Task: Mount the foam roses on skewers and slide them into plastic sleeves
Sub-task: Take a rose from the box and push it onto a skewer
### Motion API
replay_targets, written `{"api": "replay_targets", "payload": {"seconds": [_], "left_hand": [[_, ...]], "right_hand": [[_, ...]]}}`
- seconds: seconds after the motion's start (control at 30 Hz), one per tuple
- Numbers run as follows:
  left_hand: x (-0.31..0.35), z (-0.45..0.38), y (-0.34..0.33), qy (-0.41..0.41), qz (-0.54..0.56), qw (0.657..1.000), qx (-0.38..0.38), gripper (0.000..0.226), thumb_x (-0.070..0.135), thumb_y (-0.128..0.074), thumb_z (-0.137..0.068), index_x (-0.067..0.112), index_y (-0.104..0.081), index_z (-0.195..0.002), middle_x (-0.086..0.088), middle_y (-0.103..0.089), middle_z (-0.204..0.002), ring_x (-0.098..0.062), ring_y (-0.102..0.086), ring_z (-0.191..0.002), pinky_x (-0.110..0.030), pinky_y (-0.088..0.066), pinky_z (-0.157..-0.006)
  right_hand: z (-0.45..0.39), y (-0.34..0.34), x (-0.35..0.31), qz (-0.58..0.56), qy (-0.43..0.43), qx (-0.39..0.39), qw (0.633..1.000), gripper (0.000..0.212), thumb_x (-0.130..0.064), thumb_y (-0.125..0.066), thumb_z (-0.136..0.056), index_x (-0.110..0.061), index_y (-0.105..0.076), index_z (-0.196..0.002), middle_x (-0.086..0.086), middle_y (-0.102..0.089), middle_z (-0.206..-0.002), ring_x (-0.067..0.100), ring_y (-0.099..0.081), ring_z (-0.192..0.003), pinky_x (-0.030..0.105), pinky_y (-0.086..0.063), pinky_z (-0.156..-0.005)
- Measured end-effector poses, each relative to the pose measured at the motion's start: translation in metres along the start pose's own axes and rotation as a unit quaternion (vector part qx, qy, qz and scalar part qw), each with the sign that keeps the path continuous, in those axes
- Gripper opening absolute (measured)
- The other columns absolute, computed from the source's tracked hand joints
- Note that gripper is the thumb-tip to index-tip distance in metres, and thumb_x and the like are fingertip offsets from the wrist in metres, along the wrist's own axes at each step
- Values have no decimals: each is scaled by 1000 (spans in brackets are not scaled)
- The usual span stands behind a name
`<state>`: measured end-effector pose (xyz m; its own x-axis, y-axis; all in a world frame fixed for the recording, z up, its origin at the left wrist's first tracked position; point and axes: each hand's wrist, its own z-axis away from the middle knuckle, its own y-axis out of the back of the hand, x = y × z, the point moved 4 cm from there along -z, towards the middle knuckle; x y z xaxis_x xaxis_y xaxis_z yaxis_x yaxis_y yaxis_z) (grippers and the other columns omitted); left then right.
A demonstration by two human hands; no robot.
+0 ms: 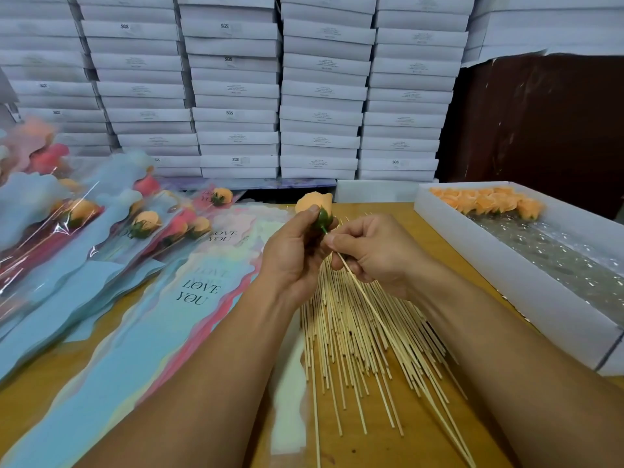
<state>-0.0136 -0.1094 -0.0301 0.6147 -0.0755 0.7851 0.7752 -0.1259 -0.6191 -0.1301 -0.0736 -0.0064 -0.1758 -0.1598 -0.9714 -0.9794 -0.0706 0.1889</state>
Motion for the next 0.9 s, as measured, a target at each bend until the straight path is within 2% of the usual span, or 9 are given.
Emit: {"api": "replay_targets", "payload": {"seconds": [0.1,0.27,0.4,0.43,0.5,0.57,0.67,0.77,0.9], "left_hand": [[-1,0,-2,-14,3,1000,9,17,15,-59,-96,0,-60,-102,-17,-59,-94,-19,-59,-74,-25,-49,-53],[-4,1,2,-21,7,999,23,20,15,-60,-96,0,-57,-109,-15,-59,-86,-18,-58,-65,-24,-48,-47],[-8,5,1,-55,-90,992,70,38,35,-57,-100,-1,-67,-97,-13,-67,-79,-19,-61,-61,-27,-54,-54],[-8,6,0,-61,-130,987,76,43,41,-51,-102,2,-67,-94,-11,-67,-79,-20,-62,-63,-31,-57,-58],[-6,7,-3,-56,-233,967,90,43,43,-45,-103,6,-64,-91,-9,-66,-85,-22,-62,-74,-46,-59,-77],[0,4,-8,-45,-366,925,93,34,34,-49,-100,4,-64,-96,-10,-61,-86,-23,-57,-79,-50,-54,-86],[17,-3,-20,-43,-519,852,56,18,18,-49,-96,5,-62,-93,-7,-54,-77,-21,-50,-69,-32,-45,-67],[47,-7,-20,-48,-666,744,22,18,11,-50,-94,7,-51,-77,-5,-45,-68,-18,-41,-58,-26,-32,-51],[90,-5,16,-67,-795,603,6,23,13,-58,-96,6,-53,-74,-10,-44,-65,-22,-39,-58,-28,-31,-56]], "right_hand": [[-2,-2,3,2,-4,25,1000,19,-10,-64,-98,-3,-71,-81,4,-62,-54,6,-42,-37,17,-32,-36],[-4,-7,8,-5,-19,23,1000,22,-11,-64,-98,-7,-69,-77,3,-63,-54,5,-42,-37,17,-32,-36],[-5,4,9,-50,-45,-1,998,17,-14,-62,-99,-3,-72,-91,3,-64,-58,4,-44,-39,16,-30,-33],[-5,7,8,-60,-46,2,997,17,-14,-61,-100,-3,-72,-93,3,-64,-58,4,-43,-39,16,-30,-33],[-6,13,9,-68,-44,17,997,18,-15,-59,-100,-4,-72,-93,2,-63,-57,4,-42,-38,16,-28,-32],[-8,17,9,-61,-42,33,997,18,-16,-59,-101,-5,-71,-93,1,-62,-56,5,-40,-38,17,-26,-32],[-10,22,11,-59,-45,44,996,19,-18,-58,-101,-6,-70,-91,0,-60,-54,5,-39,-38,17,-25,-32],[-11,25,14,-54,-56,51,996,19,-19,-58,-101,-7,-71,-93,-1,-60,-55,5,-39,-38,17,-25,-32],[-13,30,17,-55,-62,52,995,19,-18,-58,-101,-7,-71,-94,-2,-61,-55,4,-39,-38,17,-25,-32]]}}
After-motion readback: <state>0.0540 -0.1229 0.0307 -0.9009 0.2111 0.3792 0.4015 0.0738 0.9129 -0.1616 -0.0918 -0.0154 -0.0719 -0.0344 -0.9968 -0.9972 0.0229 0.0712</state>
